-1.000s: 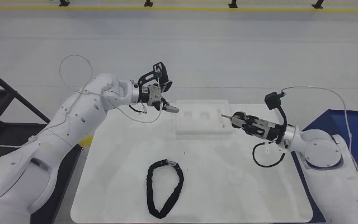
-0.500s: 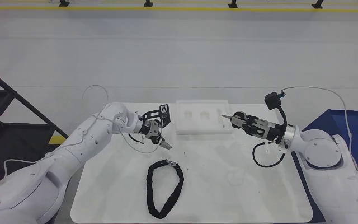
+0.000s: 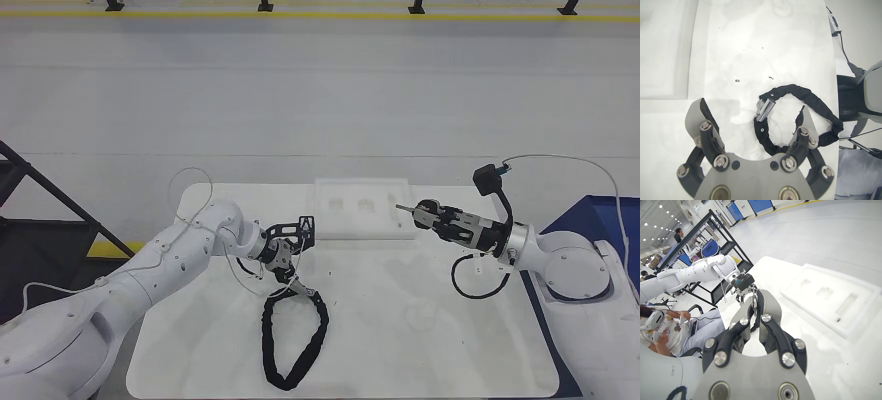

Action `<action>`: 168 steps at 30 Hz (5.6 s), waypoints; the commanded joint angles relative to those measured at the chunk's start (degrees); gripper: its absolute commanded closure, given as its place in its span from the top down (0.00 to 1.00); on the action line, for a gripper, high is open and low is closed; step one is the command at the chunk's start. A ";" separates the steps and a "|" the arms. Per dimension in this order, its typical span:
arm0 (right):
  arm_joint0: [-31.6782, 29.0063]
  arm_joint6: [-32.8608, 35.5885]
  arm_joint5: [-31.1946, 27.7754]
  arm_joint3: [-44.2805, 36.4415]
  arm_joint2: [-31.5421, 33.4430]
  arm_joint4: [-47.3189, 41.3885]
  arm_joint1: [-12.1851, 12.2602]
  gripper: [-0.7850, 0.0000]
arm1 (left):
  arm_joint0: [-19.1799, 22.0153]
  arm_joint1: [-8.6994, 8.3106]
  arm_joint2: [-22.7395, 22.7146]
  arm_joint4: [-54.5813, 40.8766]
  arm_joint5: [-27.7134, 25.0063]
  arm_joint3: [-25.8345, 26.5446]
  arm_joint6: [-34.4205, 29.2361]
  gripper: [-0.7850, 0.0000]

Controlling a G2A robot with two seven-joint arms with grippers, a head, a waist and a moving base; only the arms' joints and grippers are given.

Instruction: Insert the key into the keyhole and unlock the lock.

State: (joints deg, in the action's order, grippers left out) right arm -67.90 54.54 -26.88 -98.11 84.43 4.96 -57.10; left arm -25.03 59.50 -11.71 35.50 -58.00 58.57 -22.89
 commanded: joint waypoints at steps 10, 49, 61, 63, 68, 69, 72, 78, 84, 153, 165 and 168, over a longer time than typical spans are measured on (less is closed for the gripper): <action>0.00 0.00 0.00 0.00 0.00 0.00 0.00 0.00 | -0.76 -0.05 -0.48 0.14 0.90 0.39 1.39 1.00; 0.00 0.00 0.00 0.00 0.00 0.00 0.00 0.00 | -5.82 3.18 1.97 59.52 1.56 -13.92 64.82 1.00; 0.00 0.00 0.00 0.00 0.00 0.00 0.00 0.00 | -6.47 4.97 1.97 65.59 3.14 -16.96 68.60 0.13; 0.00 0.00 0.00 0.00 0.00 0.00 0.00 0.00 | -6.57 5.32 1.97 65.98 3.43 -17.12 68.60 0.09; 0.00 0.00 0.00 0.00 0.00 0.00 0.00 0.00 | -6.61 6.11 1.96 67.00 3.93 -17.30 69.32 0.00; 0.00 0.00 0.00 0.00 0.00 0.00 0.00 0.00 | -6.54 6.20 1.93 67.10 4.03 -17.43 69.68 0.00; 0.00 0.00 0.00 0.00 0.00 0.00 0.00 0.00 | -6.27 6.29 1.68 67.28 4.42 -18.00 70.96 0.00; 0.00 0.00 0.00 0.00 0.00 0.00 0.00 0.00 | -5.65 5.38 0.62 66.11 4.54 -17.32 73.71 0.00; 0.00 0.00 0.00 0.00 0.00 0.00 0.00 0.00 | -4.94 3.21 -0.92 62.77 2.71 -11.62 71.88 0.00; -16.72 12.34 37.26 -32.95 7.49 5.55 3.52 0.00 | -8.97 -0.59 -18.62 59.18 16.48 25.54 49.31 0.00; -19.76 8.04 40.97 -36.54 7.51 9.07 3.77 0.00 | -8.95 1.30 -17.50 62.31 17.12 23.24 55.17 0.00; -19.95 6.26 42.18 -36.54 6.54 9.06 3.68 0.00 | -8.95 1.74 -17.39 62.47 17.05 22.63 56.45 0.00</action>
State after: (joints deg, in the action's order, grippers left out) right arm -87.79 61.34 14.90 -134.64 91.26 14.26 -53.38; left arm -33.99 61.09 -29.17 97.89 -40.98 81.44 33.24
